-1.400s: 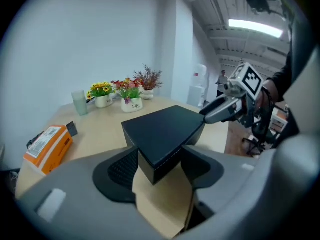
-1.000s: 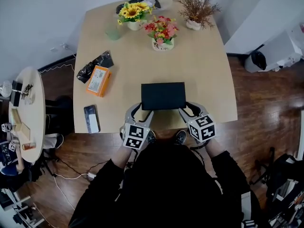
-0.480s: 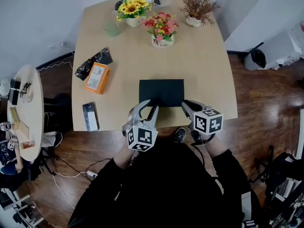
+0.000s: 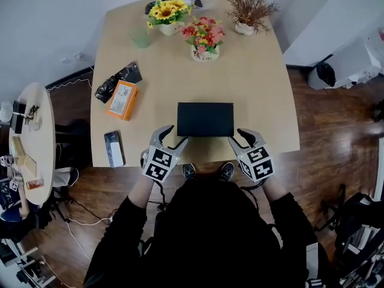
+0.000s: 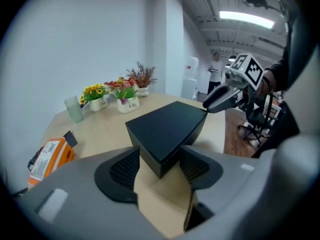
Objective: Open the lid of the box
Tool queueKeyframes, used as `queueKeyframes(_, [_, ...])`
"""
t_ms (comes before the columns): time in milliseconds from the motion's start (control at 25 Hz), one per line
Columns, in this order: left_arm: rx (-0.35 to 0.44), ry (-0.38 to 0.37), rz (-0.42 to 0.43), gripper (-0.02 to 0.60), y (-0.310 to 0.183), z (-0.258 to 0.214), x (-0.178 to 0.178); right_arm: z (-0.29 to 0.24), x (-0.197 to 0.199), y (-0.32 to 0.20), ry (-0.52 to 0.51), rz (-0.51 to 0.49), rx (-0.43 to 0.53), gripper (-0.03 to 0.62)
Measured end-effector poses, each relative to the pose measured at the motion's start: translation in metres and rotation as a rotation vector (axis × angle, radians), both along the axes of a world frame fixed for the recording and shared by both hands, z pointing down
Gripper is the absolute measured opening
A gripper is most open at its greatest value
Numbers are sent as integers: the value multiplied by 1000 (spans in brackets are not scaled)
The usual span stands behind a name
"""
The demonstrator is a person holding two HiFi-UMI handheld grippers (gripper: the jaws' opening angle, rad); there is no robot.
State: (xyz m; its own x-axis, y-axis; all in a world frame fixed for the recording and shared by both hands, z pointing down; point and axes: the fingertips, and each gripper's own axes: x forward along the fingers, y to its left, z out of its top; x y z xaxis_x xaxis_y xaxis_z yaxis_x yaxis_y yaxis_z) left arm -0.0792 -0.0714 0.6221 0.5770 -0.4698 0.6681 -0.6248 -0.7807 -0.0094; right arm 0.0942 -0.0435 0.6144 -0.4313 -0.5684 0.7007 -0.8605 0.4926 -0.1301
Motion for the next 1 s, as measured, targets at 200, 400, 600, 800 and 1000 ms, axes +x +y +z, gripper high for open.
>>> queueKeyframes(200, [-31, 1, -17, 233, -1, 10, 10, 20, -11, -2, 21, -26, -12, 201])
queueKeyframes(400, [24, 1, -74, 215, -4, 8, 12, 20, -10, -5, 26, -14, 30, 163])
queueKeyframes(600, [115, -18, -36, 206, -5, 3, 15, 20, -6, -3, -25, 18, -11, 153])
queueKeyframes(800, [115, -32, -29, 206, -5, 7, 15, 13, -5, -9, -187, 79, -100, 151])
queueKeyframes(1000, [135, -98, 1, 207, -4, 5, 14, 8, -4, -7, -136, 69, -97, 149])
